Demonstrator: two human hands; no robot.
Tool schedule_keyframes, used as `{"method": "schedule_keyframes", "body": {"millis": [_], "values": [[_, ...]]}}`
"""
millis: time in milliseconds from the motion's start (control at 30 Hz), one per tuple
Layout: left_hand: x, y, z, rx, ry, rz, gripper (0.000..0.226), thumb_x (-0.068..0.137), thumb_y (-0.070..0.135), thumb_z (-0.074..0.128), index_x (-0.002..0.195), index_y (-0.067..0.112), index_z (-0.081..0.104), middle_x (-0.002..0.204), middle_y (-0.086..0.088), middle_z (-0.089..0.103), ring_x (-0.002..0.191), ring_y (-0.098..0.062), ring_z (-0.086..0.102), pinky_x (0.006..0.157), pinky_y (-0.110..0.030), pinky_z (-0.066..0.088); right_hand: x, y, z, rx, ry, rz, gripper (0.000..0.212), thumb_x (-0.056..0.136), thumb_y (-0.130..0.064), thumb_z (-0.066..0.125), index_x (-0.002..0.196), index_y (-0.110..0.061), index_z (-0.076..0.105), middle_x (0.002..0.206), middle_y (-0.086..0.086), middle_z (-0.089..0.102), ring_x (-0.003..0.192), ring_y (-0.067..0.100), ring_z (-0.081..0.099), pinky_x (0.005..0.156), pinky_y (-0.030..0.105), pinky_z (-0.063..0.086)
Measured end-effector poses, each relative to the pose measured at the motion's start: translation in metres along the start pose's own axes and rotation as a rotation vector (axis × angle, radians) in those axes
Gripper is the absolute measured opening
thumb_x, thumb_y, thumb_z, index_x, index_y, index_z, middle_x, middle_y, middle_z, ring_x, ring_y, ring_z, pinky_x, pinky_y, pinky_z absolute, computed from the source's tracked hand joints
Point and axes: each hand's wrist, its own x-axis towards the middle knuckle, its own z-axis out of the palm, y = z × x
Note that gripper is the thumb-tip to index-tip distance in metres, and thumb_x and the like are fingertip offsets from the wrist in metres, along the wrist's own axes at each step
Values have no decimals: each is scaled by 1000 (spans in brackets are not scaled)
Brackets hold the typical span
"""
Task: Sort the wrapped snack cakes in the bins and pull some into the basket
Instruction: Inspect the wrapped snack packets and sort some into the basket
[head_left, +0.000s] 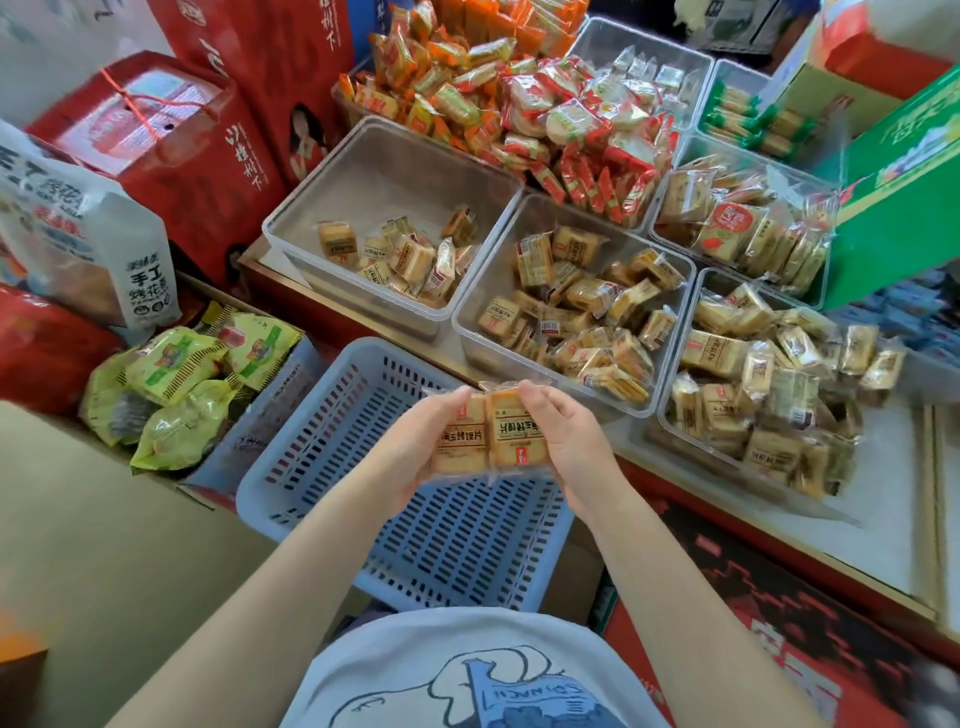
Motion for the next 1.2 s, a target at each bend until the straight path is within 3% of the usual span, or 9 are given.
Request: {"method": "schedule_keyframes", "body": {"millis": [133, 233, 367, 500, 700, 833, 933, 1033, 1200], "values": [[-6, -10, 0, 92, -32, 97, 82, 68, 59, 86, 130, 15, 54, 118, -9, 74, 107, -23, 73, 96, -47, 59, -13, 6, 4, 68, -10, -18, 25, 101, -32, 58, 121, -18, 65, 117, 16, 71, 105, 33, 71, 76, 44, 64], [-9, -17, 3, 84, 11, 128, 85, 62, 52, 90, 128, 16, 51, 118, -8, 73, 104, -18, 74, 85, -32, 60, -20, 11, 9, 80, -26, -11, 25, 104, -30, 55, 124, -17, 63, 118, 16, 71, 106, 36, 71, 75, 46, 64], [-10, -22, 0, 89, 18, 156, 94, 60, 58, 93, 132, 12, 54, 119, -10, 73, 105, -24, 74, 94, -46, 60, -23, 12, 13, 51, -11, 13, 30, 109, -32, 44, 123, -15, 64, 114, 11, 74, 105, 30, 72, 85, 46, 62], [-15, -22, -1, 64, 34, 173, 75, 65, 53, 89, 122, 17, 56, 113, -7, 76, 100, -22, 75, 93, -49, 60, -24, 11, 16, -14, -11, 16, 27, 110, -24, 43, 120, -11, 65, 109, 13, 74, 100, 25, 71, 90, 47, 58], [-17, -22, -1, 53, 8, 185, 64, 71, 40, 92, 121, 26, 55, 116, -9, 71, 100, -21, 75, 80, -38, 63, -21, 9, 22, 33, 99, 65, 12, 104, -16, 49, 106, -10, 60, 95, 10, 69, 83, 20, 67, 68, 33, 58], [-18, -21, 0, 35, 16, 201, 52, 79, 24, 87, 120, 25, 54, 118, -11, 69, 101, -22, 74, 75, -33, 62, -22, 11, 28, 151, 142, 80, 10, 104, -18, 55, 102, -10, 58, 92, 10, 69, 82, 21, 67, 68, 37, 58], [-20, -19, -3, 15, 39, 190, 61, 70, 37, 92, 117, 28, 56, 117, -9, 69, 102, -23, 74, 81, -41, 63, -23, 11, 27, 120, 136, 65, 11, 104, -19, 56, 97, -12, 60, 90, 7, 70, 84, 19, 66, 71, 37, 57], [-25, -12, -6, -44, 69, 155, 41, 82, 45, 77, 115, 28, 60, 119, -11, 70, 104, -26, 72, 88, -52, 60, -21, 6, 27, 105, 128, 64, 16, 106, -16, 52, 93, -12, 62, 89, 9, 68, 84, 21, 65, 73, 37, 55], [-32, 2, -11, -121, 86, 141, 11, 102, 25, 57, 109, 21, 65, 97, -3, 71, 86, -19, 70, 67, -34, 58, -17, -8, 31, 63, 200, 67, 18, 106, -19, 49, 90, -14, 56, 81, 6, 67, 77, 21, 64, 78, 44, 56]]}}
